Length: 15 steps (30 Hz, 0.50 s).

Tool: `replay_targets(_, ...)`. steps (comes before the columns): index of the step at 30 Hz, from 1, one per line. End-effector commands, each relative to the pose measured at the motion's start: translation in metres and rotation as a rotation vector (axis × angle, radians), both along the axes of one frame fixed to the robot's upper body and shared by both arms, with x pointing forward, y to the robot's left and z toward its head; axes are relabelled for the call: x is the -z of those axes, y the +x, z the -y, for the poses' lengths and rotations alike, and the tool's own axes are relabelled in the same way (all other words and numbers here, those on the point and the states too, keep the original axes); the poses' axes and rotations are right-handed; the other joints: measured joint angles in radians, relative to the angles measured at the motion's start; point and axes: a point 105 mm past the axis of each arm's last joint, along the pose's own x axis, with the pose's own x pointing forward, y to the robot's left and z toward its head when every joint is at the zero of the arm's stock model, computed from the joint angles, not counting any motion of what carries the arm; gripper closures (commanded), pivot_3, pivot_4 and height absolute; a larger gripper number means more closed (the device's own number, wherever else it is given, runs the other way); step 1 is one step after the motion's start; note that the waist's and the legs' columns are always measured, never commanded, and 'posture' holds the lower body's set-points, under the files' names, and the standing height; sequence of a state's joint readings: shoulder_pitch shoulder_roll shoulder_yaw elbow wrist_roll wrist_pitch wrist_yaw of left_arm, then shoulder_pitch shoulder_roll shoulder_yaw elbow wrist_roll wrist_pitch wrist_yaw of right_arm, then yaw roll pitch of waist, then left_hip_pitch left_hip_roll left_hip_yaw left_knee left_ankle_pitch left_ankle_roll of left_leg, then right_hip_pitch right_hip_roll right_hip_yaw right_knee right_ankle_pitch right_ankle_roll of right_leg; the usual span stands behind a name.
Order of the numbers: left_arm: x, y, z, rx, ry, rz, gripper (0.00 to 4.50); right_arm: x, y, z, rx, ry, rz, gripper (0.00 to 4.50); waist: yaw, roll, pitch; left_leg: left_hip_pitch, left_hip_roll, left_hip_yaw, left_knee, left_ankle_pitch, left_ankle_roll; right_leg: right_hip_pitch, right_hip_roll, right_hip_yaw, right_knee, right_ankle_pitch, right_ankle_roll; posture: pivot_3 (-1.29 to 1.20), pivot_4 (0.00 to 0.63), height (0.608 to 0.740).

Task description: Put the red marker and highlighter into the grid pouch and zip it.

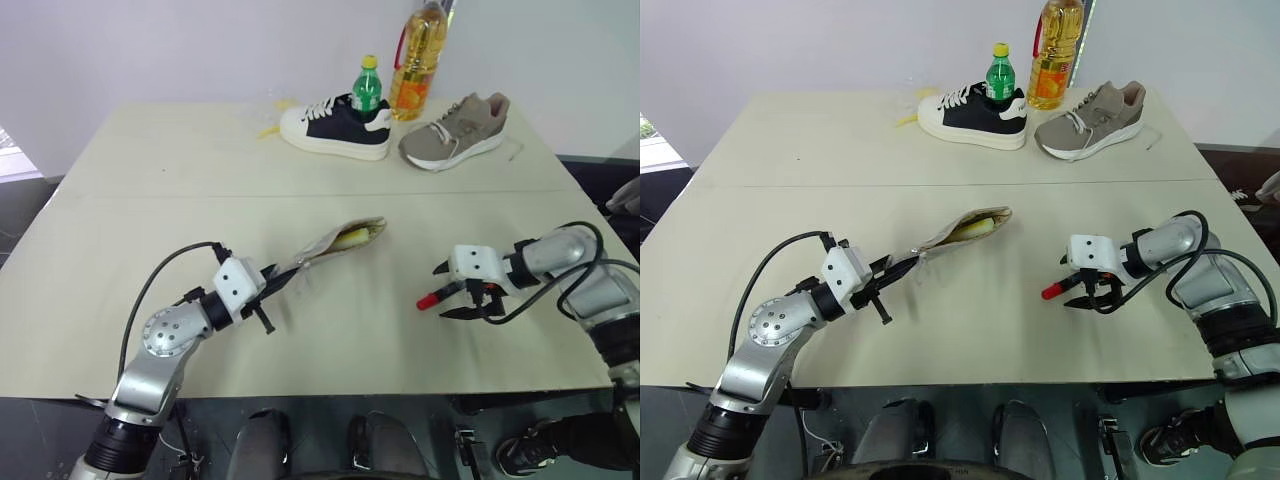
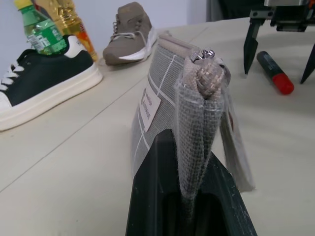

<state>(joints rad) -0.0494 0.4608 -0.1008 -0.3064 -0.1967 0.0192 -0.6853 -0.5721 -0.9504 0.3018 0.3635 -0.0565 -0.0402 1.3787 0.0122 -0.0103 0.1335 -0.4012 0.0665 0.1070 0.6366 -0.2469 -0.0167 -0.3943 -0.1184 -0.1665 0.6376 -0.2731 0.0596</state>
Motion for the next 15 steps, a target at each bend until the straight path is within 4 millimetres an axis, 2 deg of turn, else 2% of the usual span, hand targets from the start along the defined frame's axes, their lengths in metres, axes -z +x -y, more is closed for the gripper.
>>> replay_targets(1, -0.014, -0.005, -0.001, -0.012, -0.015, 0.050, 4.50, 0.011, -0.001, 0.012, 0.021, -0.062, -0.041, 1.79, 0.001, 0.000, 0.000, 0.002, 0.000, 0.000, 0.000, 0.000, 0.000, 0.002, 0.000, 0.000, -0.001, 0.000, 0.000, 0.00, 0.150, 0.702)
replay_targets(5, -0.014, -0.007, -0.001, -0.019, -0.016, 0.046, 4.50, 0.001, 0.007, 0.004, 0.010, -0.026, 0.033, 3.86, 0.000, 0.000, 0.000, 0.005, 0.001, 0.000, 0.000, 0.000, 0.000, 0.006, 0.000, 0.000, -0.003, 0.000, 0.000, 0.00, 0.150, 0.702)
replay_targets(6, -0.014, -0.007, -0.001, -0.019, -0.015, 0.046, 4.50, -0.003, 0.010, 0.001, 0.010, -0.014, 0.062, 4.24, -0.001, 0.000, 0.000, 0.005, 0.001, 0.000, 0.000, 0.000, 0.000, 0.006, 0.000, 0.000, -0.003, 0.000, 0.000, 0.00, 0.150, 0.702)
replay_targets(8, -0.014, -0.007, -0.001, -0.018, -0.015, 0.044, 4.50, -0.018, 0.019, -0.008, 0.024, 0.035, 0.150, 4.25, -0.004, 0.000, 0.000, 0.005, 0.001, 0.000, 0.000, 0.000, 0.000, 0.005, 0.000, 0.000, -0.003, 0.000, 0.000, 0.00, 0.150, 0.702)
replay_targets(11, -0.015, -0.005, 0.001, -0.012, -0.014, 0.043, 4.50, -0.061, 0.037, -0.023, 0.057, 0.116, 0.366, 4.25, -0.006, 0.004, 0.002, 0.005, 0.001, 0.001, -0.001, 0.000, 0.000, 0.003, 0.000, 0.000, -0.002, 0.000, 0.000, 0.00, 0.150, 0.702)
replay_targets(12, -0.016, -0.005, 0.002, -0.007, -0.015, 0.042, 4.50, -0.075, 0.037, -0.027, 0.051, 0.123, 0.426, 4.25, -0.005, 0.004, 0.003, 0.004, 0.001, 0.001, -0.001, 0.000, 0.000, 0.002, 0.000, 0.001, -0.002, 0.000, 0.000, 0.00, 0.150, 0.702)
replay_targets(15, -0.016, -0.004, 0.004, 0.006, -0.015, 0.039, 4.50, -0.099, 0.035, -0.036, 0.026, 0.113, 0.521, 4.25, 0.001, 0.005, 0.003, 0.004, 0.001, 0.002, -0.002, 0.000, 0.000, 0.002, 0.000, 0.001, -0.001, 0.000, 0.000, 0.00, 0.150, 0.702)
